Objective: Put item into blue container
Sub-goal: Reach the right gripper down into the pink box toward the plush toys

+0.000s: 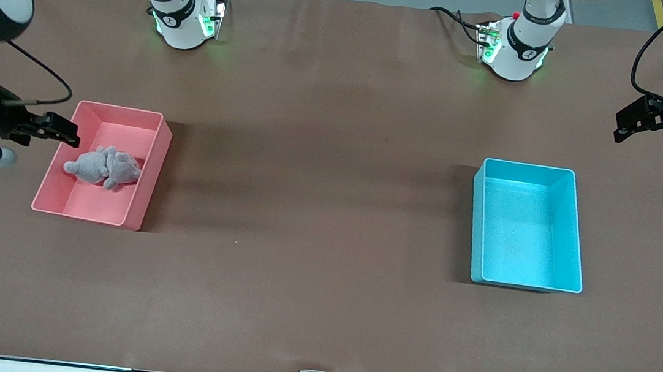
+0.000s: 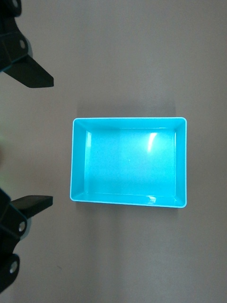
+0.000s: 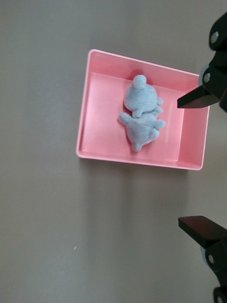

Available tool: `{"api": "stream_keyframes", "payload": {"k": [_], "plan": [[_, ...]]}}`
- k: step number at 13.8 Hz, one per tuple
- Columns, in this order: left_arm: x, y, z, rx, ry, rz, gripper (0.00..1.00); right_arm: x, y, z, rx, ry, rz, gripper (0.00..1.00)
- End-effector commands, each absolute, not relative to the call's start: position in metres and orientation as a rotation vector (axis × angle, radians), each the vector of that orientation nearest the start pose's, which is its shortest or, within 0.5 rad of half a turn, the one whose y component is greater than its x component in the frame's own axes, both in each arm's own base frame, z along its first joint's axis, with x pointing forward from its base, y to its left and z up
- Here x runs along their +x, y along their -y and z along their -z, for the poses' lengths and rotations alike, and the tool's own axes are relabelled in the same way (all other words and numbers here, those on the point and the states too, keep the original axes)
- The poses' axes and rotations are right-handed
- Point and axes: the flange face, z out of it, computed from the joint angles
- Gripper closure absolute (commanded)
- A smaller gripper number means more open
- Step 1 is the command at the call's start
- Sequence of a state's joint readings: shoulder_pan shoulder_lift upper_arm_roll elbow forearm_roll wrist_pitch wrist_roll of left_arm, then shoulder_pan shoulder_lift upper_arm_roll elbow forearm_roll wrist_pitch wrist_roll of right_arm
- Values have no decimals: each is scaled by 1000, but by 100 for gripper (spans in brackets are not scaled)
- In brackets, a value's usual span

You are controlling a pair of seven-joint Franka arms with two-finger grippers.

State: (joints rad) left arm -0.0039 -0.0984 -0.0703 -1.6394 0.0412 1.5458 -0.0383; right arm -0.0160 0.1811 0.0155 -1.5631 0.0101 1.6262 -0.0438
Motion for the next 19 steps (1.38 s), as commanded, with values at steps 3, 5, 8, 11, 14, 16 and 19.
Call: {"api": "stream_keyframes", "payload": {"k": [3,5,8,11,14,16,19], "plan": [[529,34,-642,-3075,-34,6,0,588,14,-433,-3144,57,-311,0],[530,32,-642,-3076,-30,13,0,578,31,-386,-3145,21,-275,0],[532,32,-642,-3077,-31,32,0,562,37,-318,-3159,26,-218,0],[531,28,-646,-3078,-42,40,0,560,45,-274,-3177,52,-291,0],[534,28,-644,-3078,-40,35,0,559,51,-256,-3171,31,-310,0],[534,27,-644,-3078,-38,35,0,553,53,-245,-3162,7,-367,0],[534,23,-645,-3078,-28,39,0,545,51,-237,-3150,3,-424,0]]}}
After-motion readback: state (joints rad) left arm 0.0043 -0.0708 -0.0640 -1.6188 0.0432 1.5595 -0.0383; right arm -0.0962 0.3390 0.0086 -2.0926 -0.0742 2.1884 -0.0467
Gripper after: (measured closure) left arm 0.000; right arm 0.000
